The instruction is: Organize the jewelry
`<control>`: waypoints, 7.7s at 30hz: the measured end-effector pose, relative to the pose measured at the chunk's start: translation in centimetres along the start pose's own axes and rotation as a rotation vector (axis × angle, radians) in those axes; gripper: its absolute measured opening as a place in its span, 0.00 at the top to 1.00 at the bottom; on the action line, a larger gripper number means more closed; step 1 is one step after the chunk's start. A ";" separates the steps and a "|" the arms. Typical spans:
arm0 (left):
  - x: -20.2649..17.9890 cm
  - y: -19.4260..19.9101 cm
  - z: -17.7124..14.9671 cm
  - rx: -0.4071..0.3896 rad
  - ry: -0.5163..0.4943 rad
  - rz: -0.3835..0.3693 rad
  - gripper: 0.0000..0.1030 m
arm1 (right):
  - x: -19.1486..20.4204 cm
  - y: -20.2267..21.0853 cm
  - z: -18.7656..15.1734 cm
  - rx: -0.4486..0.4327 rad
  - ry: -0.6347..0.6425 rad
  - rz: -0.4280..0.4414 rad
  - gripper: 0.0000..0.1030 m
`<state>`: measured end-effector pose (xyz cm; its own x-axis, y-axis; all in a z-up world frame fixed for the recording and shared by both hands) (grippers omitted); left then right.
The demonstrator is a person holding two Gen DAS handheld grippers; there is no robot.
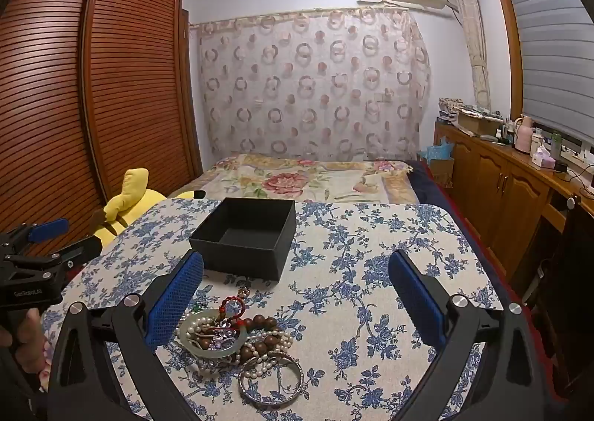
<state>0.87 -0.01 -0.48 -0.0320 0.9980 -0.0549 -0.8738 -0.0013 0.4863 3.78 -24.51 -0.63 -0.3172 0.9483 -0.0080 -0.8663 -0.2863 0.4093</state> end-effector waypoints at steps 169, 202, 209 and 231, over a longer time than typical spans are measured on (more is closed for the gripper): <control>-8.7 -12.1 -3.5 0.434 -0.253 -0.366 0.33 | -2.6 -4.9 -7.8 0.352 0.165 0.152 0.39; -1.5 -13.4 4.4 0.179 -0.105 -0.256 0.33 | -0.5 -14.0 3.2 0.149 0.218 0.213 0.39; 0.1 -14.8 5.4 0.173 -0.080 -0.238 0.33 | 1.1 -17.2 4.8 0.167 0.200 0.264 0.39; -1.0 -17.9 6.2 0.207 -0.082 -0.216 0.33 | -0.3 -17.7 3.3 0.220 0.164 0.260 0.36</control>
<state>19.51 -0.57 -3.71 0.1901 0.9757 -0.1093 -0.7385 0.2155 0.6388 20.52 -19.28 -4.90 -0.5888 0.8081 -0.0169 -0.6508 -0.4615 0.6029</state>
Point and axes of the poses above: each gripper's, at about its wrist camera, not at the fingertips, and y roughly against the way its jaws point, x to its left, z to its top, the point moved 1 cm from there along -y, roughly the way its jaws point, and after that the axes turned 4 degrees about y, right-handed, at the moved point
